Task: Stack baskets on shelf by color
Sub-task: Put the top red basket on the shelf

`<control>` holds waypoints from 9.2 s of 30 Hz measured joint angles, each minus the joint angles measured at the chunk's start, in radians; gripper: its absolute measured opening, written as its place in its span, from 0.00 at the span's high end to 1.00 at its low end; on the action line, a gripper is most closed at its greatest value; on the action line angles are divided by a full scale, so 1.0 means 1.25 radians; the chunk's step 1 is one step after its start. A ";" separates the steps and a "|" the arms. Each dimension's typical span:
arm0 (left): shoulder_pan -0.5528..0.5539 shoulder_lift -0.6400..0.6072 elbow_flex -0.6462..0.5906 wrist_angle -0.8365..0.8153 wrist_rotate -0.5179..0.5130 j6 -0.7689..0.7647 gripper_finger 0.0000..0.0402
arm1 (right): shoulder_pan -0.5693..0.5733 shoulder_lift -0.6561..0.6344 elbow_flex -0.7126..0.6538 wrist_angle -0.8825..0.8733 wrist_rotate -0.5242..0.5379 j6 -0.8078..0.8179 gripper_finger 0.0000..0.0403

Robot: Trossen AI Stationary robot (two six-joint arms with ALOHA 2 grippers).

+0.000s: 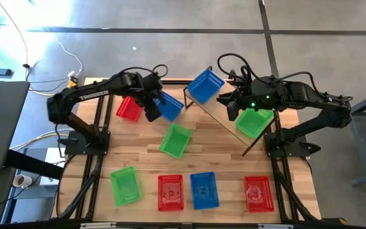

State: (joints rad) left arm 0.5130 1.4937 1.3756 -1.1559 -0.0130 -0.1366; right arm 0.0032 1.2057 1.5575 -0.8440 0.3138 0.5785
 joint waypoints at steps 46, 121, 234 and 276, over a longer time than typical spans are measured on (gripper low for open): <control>0.014 -0.253 -0.438 0.061 -0.089 0.496 0.72 | 0.000 0.000 0.000 -0.005 0.013 -0.030 0.82; -0.372 -0.220 -0.080 -0.102 -0.209 0.264 1.00 | -0.001 0.000 0.000 -0.005 0.008 -0.113 0.82; -0.568 0.140 0.281 -0.079 -0.485 0.384 0.54 | -0.080 0.162 0.000 -0.220 -0.062 0.164 1.00; -0.363 -0.112 0.281 -0.173 -0.262 0.139 0.54 | -0.694 0.161 -0.001 -0.390 -0.580 -0.575 1.00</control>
State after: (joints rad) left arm 0.0597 1.3531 1.7275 -1.3727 -0.3405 0.0366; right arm -0.8643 1.4072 1.5562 -1.3316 -0.4112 -0.1401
